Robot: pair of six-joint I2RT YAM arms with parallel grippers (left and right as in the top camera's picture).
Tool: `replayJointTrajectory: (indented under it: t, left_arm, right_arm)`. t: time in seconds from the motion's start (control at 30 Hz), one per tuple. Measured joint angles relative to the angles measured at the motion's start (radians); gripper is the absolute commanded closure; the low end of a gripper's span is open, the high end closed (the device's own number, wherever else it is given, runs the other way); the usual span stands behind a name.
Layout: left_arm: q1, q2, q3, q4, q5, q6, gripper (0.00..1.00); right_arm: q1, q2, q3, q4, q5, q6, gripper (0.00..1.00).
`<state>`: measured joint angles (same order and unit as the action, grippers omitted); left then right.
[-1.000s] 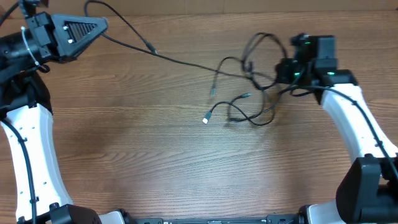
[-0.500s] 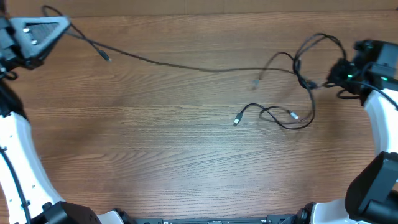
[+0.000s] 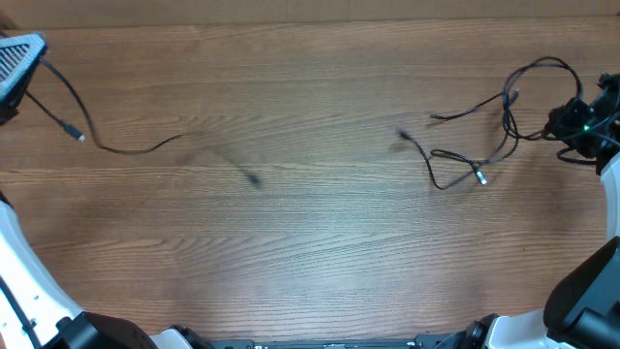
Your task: Untangle cables
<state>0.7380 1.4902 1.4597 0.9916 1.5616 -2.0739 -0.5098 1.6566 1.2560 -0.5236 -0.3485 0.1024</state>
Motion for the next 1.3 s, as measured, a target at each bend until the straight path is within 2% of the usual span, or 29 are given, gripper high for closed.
replayJointTrajectory:
  t: [0.13, 0.37, 0.57, 0.63, 0.77, 0.93, 1.0, 1.07, 1.17, 1.3]
  left_arm:
    - [-0.095, 0.000, 0.000, 0.002, 0.000, 0.004, 0.96]
    - [-0.311, 0.000, 0.000, 0.001, 0.000, 0.055, 0.95]
    - [-0.371, 0.026, 0.005, 0.002, 0.000, 0.096, 0.93]
    - [-0.371, 0.051, 0.005, 0.002, 0.000, 0.103, 0.90]
    - [-0.378, 0.086, -0.008, -0.002, 0.000, 0.129, 0.75]
    - [-0.421, 0.086, -0.056, -0.001, 0.000, 0.175, 0.86]
    - [-0.441, 0.086, -0.081, -0.001, 0.000, 0.195, 0.87]
    - [-0.461, 0.086, -0.111, 0.002, 0.000, 0.216, 0.82]
    - [-0.492, 0.086, -0.162, 0.003, -0.001, 0.249, 0.70]
    - [-0.510, 0.086, -0.253, 0.002, 0.000, 0.301, 0.62]
  right_arm:
    - [0.045, 0.000, 0.000, 0.018, -0.137, -0.019, 0.96]
    - [0.245, 0.000, 0.000, 0.015, -0.247, -0.043, 0.96]
    - [0.396, 0.000, 0.000, 0.015, -0.283, -0.051, 0.96]
    - [0.430, 0.000, 0.000, 0.015, -0.304, -0.051, 0.96]
    - [0.495, -0.005, 0.001, 0.013, -0.359, -0.050, 0.96]
    - [0.565, -0.056, 0.014, 0.010, -0.389, -0.023, 0.96]
    - [0.589, -0.087, 0.021, 0.010, -0.403, -0.007, 0.96]
    - [0.610, -0.116, 0.022, 0.010, -0.414, 0.005, 0.96]
    - [0.643, -0.163, 0.023, 0.005, -0.435, 0.017, 0.96]
    - [0.674, -0.237, 0.022, -0.014, -0.457, 0.035, 0.96]
